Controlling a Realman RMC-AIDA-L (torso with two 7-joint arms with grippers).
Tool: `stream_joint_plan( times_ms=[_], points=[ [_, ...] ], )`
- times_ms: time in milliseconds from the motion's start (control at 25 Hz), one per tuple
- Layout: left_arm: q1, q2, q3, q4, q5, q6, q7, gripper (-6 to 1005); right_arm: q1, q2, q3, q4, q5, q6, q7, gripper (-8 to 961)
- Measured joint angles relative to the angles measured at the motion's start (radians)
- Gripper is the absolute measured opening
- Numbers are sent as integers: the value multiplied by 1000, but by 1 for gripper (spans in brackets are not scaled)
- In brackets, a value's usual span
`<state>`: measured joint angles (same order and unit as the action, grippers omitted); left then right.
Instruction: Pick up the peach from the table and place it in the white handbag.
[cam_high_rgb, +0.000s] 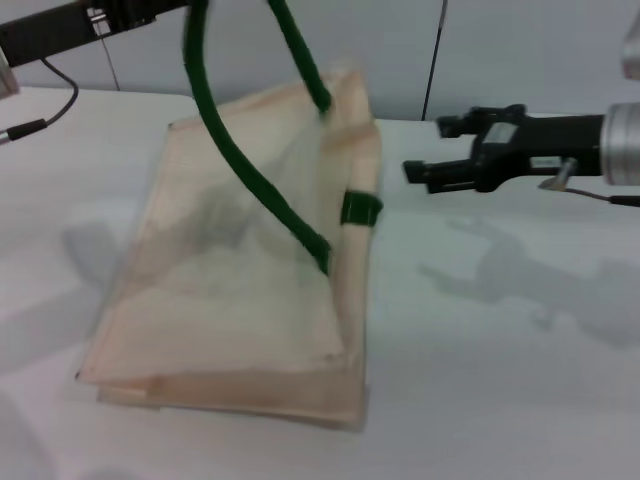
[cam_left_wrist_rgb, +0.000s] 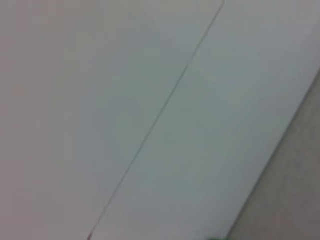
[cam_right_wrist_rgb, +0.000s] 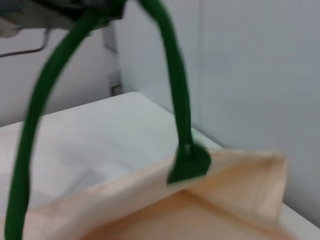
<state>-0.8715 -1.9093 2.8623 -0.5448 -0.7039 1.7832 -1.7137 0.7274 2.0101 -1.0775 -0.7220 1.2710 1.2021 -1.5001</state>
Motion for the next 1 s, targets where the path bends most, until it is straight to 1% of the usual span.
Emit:
stream_joint_plan(
  times_ms=[200, 360, 400, 520, 600, 640, 720, 760, 840, 1000],
  points=[
    [19, -8, -1, 0, -3, -28, 27, 249, -30, 3, 91, -11, -37, 0, -2, 898],
    [47, -23, -3, 0, -56, -40, 85, 339, -57, 5, 163, -17, -40, -19, -17, 898],
    [57, -28, -3, 0, -73, -45, 104, 362, -64, 7, 181, -17, -38, -30, -26, 898],
    [85, -46, -4, 0, -131, -71, 170, 483, -82, 13, 235, -13, -25, -66, -73, 897],
    [107, -71, -4, 0, -180, -108, 235, 564, -89, 18, 270, 4, -3, -85, -117, 897],
    [114, -81, -4, 0, -198, -125, 260, 604, -93, 20, 285, 20, 22, -96, -150, 897],
    [134, -107, -5, 1, -239, -185, 318, 695, -99, 20, 303, 67, 95, -115, -229, 897],
    [142, -115, -6, 4, -255, -217, 345, 740, -101, 21, 312, 96, 142, -125, -281, 896],
    [158, -121, -9, 36, -277, -274, 391, 742, -103, 21, 330, 156, 235, -144, -385, 893],
    [194, -120, -11, 136, -361, -402, 528, 745, -107, 21, 366, 270, 377, -195, -567, 891]
  ],
)
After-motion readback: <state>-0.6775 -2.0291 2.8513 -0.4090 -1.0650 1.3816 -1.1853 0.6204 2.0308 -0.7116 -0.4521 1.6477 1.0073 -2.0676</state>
